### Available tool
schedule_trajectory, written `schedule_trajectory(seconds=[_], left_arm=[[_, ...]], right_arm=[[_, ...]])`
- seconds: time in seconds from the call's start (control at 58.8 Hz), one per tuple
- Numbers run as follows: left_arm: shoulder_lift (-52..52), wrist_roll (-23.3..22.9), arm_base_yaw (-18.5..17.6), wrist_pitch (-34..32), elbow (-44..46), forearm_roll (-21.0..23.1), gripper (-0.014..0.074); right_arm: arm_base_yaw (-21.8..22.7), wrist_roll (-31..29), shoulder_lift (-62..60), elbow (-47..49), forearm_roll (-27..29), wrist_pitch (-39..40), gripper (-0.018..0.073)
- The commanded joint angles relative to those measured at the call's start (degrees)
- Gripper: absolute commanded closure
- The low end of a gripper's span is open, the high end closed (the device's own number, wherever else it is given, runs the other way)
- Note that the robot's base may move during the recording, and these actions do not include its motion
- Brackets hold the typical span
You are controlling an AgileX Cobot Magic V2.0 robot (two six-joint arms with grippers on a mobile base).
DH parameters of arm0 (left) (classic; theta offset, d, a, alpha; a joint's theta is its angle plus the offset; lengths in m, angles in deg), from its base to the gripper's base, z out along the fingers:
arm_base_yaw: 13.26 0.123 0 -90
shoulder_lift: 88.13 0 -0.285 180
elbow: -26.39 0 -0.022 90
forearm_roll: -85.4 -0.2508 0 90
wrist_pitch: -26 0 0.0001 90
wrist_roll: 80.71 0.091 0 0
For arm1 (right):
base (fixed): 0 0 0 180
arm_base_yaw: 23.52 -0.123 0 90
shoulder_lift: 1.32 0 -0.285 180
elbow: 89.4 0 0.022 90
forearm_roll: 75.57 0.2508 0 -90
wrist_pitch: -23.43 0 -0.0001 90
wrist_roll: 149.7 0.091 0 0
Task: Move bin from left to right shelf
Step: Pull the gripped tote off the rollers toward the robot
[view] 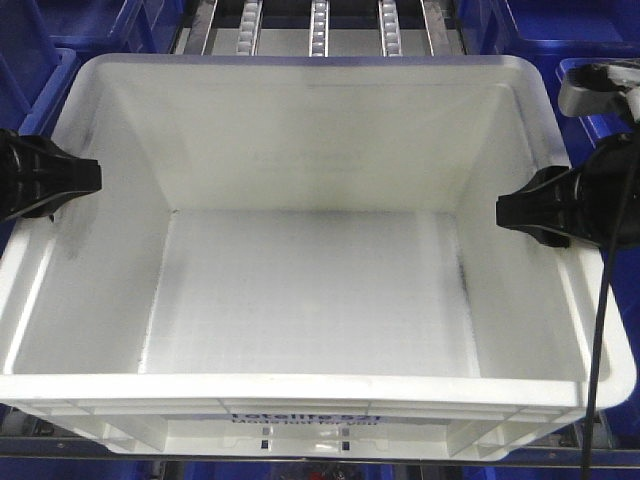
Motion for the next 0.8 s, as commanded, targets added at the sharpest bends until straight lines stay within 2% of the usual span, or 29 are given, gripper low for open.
schedule_trajectory(seconds=[0.0,0.119,0.255,0.783], left_arm=[[-2.71,2.01,-0.37,-5.42,2.16,3.75,0.0604],[-2.71,2.01,-0.37,-4.98,2.16,3.74,0.0604],[-2.71,2.01,-0.37,-4.74,2.16,5.8,0.0604],[-2.71,2.01,-0.37,-4.58,2.16,4.97,0.0604]], right_arm=[[0.25,-0.6,-1.54,2.2,1.2,4.57,0.0564],[0.25,-0.71,-1.67,2.2,2.23,4.62,0.0564],[0.25,-0.71,-1.67,2.2,2.25,4.62,0.0564],[0.25,-0.66,-1.67,2.2,1.74,4.61,0.0564]])
